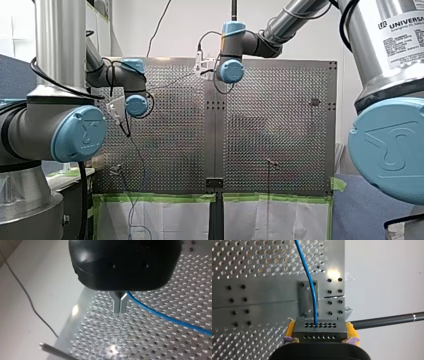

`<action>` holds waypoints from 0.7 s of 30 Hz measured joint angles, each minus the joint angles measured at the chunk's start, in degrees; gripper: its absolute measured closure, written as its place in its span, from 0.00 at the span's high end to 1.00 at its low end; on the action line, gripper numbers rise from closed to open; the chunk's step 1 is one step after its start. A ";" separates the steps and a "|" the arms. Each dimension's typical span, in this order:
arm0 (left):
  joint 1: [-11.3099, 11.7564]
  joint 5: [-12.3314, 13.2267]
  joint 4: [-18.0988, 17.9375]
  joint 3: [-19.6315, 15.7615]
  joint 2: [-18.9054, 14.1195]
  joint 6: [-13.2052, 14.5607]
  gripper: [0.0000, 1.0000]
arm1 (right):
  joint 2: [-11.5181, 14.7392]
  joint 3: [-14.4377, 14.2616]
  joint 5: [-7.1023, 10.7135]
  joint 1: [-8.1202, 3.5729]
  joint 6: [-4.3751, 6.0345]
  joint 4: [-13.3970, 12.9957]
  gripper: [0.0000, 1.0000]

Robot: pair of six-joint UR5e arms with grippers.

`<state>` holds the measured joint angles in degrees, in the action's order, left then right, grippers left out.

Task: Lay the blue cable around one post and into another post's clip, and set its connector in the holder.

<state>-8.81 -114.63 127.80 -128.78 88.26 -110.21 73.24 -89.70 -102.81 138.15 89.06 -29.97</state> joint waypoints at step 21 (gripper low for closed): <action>3.80 -2.34 11.36 8.60 -11.40 -1.49 0.00 | 0.18 5.25 2.64 2.01 0.35 2.46 0.00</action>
<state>-5.01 -116.98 139.17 -120.18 76.86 -111.71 73.42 -84.45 -100.17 140.16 89.41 -27.50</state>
